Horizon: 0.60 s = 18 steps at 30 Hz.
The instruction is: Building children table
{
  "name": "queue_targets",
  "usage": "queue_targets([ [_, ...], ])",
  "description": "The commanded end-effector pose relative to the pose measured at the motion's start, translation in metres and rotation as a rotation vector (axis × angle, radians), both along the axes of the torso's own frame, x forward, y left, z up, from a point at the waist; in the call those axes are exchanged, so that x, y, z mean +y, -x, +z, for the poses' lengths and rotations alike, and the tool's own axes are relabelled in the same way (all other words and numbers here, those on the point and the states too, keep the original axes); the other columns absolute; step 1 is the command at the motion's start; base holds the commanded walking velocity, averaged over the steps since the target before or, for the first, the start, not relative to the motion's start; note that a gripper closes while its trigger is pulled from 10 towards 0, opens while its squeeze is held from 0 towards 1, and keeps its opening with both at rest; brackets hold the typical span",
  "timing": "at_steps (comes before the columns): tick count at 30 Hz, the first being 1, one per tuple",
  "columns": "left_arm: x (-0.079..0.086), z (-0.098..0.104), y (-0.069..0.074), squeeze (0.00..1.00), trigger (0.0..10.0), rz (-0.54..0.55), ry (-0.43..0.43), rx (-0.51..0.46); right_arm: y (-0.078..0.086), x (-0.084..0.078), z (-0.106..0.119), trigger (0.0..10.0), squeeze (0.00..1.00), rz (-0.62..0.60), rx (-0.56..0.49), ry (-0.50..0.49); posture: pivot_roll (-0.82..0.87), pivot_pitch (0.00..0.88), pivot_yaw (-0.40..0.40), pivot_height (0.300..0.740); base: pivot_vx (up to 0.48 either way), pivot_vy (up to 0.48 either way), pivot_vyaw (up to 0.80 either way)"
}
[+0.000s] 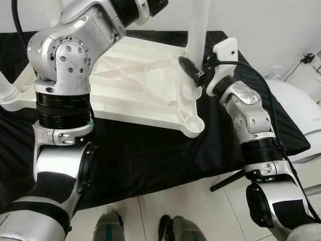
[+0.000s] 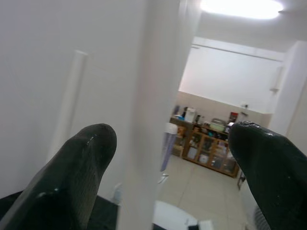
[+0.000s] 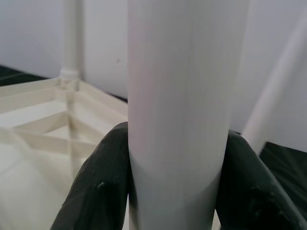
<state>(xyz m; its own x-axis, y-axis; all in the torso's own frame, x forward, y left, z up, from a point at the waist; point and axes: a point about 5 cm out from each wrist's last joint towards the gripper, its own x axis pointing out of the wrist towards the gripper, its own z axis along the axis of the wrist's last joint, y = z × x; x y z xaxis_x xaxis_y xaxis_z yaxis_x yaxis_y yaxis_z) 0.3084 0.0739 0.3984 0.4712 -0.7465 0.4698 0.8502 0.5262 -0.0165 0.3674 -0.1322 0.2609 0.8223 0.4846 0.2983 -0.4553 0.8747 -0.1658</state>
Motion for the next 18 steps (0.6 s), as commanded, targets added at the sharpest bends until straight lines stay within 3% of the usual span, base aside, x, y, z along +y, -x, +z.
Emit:
queue_targets([
  [1,0.0,-0.007,-0.009,0.81,10.0,0.064,-0.019,0.049,-0.002,-0.01,0.012,10.0,0.0,-0.062,-0.045,-0.063,0.06,0.118,-0.093,0.74,0.0,0.0,0.0],
  [2,0.004,-0.018,-0.022,0.0,10.0,0.154,-0.035,0.096,-0.003,-0.016,0.017,10.0,0.0,-0.102,-0.061,-0.103,0.06,0.116,-0.091,0.74,0.0,0.0,0.0],
  [3,0.008,-0.029,-0.032,0.0,10.0,0.228,-0.052,0.144,-0.003,-0.021,0.02,10.0,0.0,-0.13,-0.069,-0.135,0.06,0.115,-0.091,0.74,0.0,0.0,0.0],
  [10,0.02,-0.05,-0.047,0.0,10.0,0.337,-0.053,0.235,-0.004,-0.028,0.023,10.0,0.0,-0.172,-0.074,-0.173,0.07,0.109,-0.092,0.74,0.0,0.0,0.0],
  [12,0.032,-0.062,-0.056,0.0,10.0,0.451,-0.072,0.289,-0.004,-0.03,0.022,10.0,0.0,-0.193,-0.075,-0.188,0.07,0.102,-0.091,0.74,0.0,0.0,0.0],
  [18,0.042,-0.073,-0.064,0.0,10.0,0.572,-0.11,0.346,-0.003,-0.032,0.021,10.0,0.0,-0.215,-0.077,-0.202,0.07,0.101,-0.089,0.74,0.0,0.0,0.0],
])
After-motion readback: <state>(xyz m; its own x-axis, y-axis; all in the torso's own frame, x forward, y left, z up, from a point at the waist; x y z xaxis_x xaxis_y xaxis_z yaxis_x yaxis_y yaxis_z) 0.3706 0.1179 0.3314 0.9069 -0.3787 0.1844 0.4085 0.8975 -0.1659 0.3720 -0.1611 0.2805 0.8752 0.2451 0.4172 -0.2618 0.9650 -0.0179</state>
